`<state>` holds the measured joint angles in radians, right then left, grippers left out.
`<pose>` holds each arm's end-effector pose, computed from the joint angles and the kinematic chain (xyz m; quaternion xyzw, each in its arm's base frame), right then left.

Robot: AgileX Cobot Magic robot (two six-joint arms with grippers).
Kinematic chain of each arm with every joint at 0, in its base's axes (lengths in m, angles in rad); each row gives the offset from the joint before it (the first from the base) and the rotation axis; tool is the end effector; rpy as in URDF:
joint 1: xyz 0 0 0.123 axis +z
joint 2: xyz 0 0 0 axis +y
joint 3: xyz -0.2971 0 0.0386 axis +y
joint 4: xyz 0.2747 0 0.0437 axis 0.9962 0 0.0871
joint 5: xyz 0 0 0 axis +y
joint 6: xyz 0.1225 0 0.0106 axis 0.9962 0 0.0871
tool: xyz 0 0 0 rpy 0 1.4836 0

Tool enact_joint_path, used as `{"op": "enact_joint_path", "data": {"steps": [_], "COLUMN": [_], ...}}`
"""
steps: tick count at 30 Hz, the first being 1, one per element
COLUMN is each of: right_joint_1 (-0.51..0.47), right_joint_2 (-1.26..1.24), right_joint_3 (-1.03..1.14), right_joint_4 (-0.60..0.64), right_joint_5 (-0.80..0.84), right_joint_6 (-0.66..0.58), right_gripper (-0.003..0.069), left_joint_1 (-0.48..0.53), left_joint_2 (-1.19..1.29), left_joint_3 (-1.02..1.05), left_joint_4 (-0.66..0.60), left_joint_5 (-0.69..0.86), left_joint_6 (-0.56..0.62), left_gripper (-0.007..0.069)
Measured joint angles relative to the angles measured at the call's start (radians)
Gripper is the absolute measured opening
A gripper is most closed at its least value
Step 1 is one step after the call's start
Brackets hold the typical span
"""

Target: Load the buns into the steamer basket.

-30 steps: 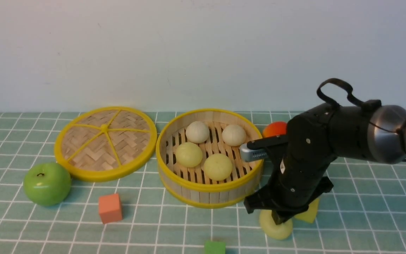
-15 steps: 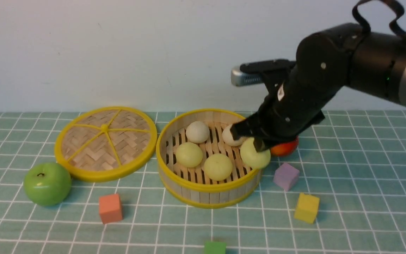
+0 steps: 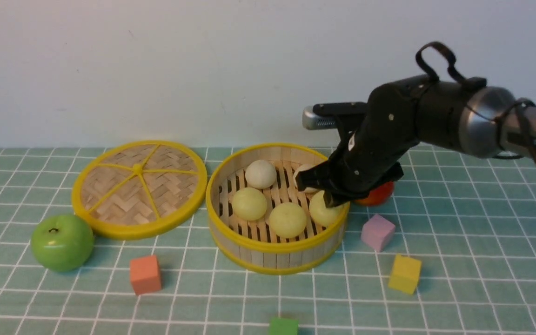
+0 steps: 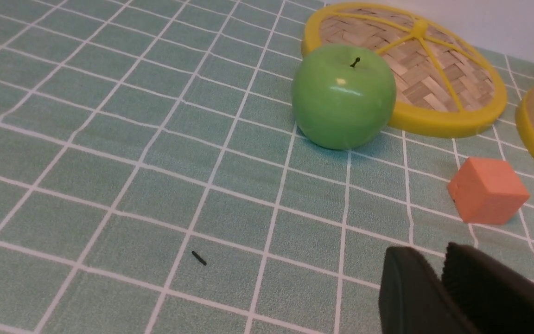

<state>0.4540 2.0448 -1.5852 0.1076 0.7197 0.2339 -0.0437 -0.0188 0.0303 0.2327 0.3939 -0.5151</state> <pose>0.4386 0.2237 0.1783 -0.0758 0.9676 0.1213 0.2080 0.0945 0.0068 0.1592 -0.1289 0.7967 -0.0655 0.5869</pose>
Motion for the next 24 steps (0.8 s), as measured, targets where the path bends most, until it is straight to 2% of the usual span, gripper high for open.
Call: {"op": "enact_joint_path", "data": {"steps": [4,10,13,15,16,18,20,24], "right_joint_1": [0.000,0.000,0.000,0.000,0.000,0.000,0.000,-0.002], "right_joint_2": [0.021,0.021,0.021,0.020,0.015,0.007,-0.024,-0.093], "right_joint_3": [-0.001,-0.006,-0.007,-0.007,-0.008,-0.008,-0.008,-0.006], "right_joint_4": [0.019,0.034,0.038,0.040,0.044,0.049,0.065,0.068], "right_joint_5": [-0.013,-0.014,0.003,0.004,0.008,0.015,0.053,0.133], "right_joint_6": [0.000,0.000,0.000,0.000,0.000,0.000,0.000,0.000], "right_gripper": [0.0006,0.0067,0.0178,0.0225,0.0294,0.0337,0.0411,0.0461], "left_joint_1": [0.000,0.000,0.000,0.000,0.000,0.000,0.000,0.000], "left_joint_2": [0.000,0.000,0.000,0.000,0.000,0.000,0.000,0.000], "left_joint_3": [0.000,0.000,0.000,0.000,0.000,0.000,0.000,0.000], "left_joint_4": [0.000,0.000,0.000,0.000,0.000,0.000,0.000,0.000], "left_joint_5": [0.000,0.000,0.000,0.000,0.000,0.000,0.000,0.000], "left_joint_6": [0.000,0.000,0.000,0.000,0.000,0.000,0.000,0.000], "left_gripper": [0.0131,0.0131,0.0138,0.0141,0.0143,0.0144,0.0144,0.0144]}}
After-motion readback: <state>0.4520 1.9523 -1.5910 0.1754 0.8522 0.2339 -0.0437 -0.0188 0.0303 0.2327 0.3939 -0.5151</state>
